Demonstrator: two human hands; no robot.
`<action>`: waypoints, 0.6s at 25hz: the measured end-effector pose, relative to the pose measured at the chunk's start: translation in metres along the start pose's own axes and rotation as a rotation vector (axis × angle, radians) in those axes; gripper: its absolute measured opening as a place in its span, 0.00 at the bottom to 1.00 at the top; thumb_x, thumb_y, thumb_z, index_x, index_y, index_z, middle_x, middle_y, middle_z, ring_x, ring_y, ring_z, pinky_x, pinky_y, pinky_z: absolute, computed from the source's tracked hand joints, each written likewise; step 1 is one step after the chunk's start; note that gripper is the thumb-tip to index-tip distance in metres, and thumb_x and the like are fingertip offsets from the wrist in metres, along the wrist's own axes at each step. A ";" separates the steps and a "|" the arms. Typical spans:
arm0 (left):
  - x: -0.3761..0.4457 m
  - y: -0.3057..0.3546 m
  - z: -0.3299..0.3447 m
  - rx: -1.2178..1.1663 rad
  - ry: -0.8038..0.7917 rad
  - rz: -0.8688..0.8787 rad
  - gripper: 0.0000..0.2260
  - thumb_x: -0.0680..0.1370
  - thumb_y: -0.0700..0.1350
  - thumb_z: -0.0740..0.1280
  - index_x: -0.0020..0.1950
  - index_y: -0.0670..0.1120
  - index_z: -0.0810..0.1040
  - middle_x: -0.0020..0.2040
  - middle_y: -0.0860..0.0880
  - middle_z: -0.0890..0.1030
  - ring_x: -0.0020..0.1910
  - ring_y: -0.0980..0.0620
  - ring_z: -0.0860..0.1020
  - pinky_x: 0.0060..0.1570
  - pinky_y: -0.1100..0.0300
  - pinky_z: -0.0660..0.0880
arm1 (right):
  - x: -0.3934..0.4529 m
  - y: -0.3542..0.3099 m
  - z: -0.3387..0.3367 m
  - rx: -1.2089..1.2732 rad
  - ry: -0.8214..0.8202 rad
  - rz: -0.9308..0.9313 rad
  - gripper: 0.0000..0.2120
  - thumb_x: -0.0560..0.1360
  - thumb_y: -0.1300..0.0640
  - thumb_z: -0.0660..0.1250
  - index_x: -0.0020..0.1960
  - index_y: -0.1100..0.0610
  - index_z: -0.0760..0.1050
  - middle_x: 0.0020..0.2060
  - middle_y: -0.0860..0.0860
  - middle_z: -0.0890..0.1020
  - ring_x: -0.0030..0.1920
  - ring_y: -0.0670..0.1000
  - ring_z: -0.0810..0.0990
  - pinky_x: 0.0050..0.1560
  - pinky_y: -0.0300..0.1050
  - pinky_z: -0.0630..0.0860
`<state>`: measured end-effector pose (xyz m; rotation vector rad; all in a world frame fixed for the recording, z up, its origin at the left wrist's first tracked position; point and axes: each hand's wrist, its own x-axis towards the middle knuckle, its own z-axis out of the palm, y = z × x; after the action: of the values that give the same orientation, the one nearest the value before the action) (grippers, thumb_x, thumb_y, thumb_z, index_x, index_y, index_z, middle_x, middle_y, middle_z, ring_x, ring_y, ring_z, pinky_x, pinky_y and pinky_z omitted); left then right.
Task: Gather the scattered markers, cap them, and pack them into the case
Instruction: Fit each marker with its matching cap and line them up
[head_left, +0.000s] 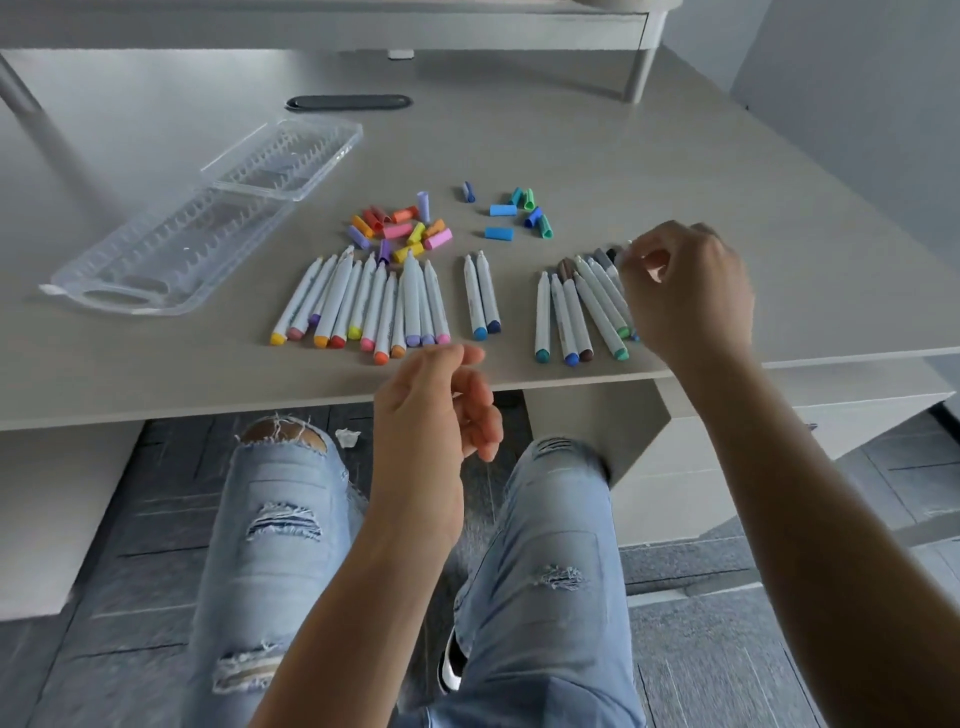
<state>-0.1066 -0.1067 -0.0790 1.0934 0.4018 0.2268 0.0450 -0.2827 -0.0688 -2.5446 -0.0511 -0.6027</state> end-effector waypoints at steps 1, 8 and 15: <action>0.001 0.002 -0.001 -0.006 0.001 -0.003 0.10 0.83 0.41 0.61 0.46 0.41 0.79 0.30 0.46 0.75 0.24 0.48 0.71 0.24 0.61 0.65 | 0.000 -0.012 0.004 0.043 -0.041 -0.037 0.10 0.78 0.51 0.65 0.51 0.52 0.83 0.46 0.49 0.81 0.47 0.54 0.79 0.43 0.44 0.70; 0.011 0.018 -0.011 -0.003 -0.038 -0.029 0.09 0.83 0.41 0.61 0.46 0.41 0.79 0.31 0.46 0.75 0.25 0.48 0.70 0.25 0.60 0.64 | 0.034 -0.083 0.049 -0.089 -0.475 -0.134 0.09 0.75 0.50 0.70 0.47 0.55 0.82 0.43 0.52 0.81 0.45 0.56 0.80 0.41 0.47 0.78; 0.032 0.035 -0.013 -0.014 -0.060 -0.034 0.09 0.82 0.41 0.61 0.47 0.40 0.78 0.32 0.45 0.74 0.25 0.48 0.70 0.25 0.60 0.64 | 0.054 -0.109 0.052 -0.288 -0.538 -0.117 0.10 0.71 0.48 0.69 0.45 0.55 0.75 0.35 0.50 0.72 0.36 0.53 0.72 0.33 0.43 0.65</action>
<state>-0.0824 -0.0687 -0.0595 1.0760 0.3648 0.1661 0.0989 -0.1672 -0.0332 -2.9299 -0.3231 0.0571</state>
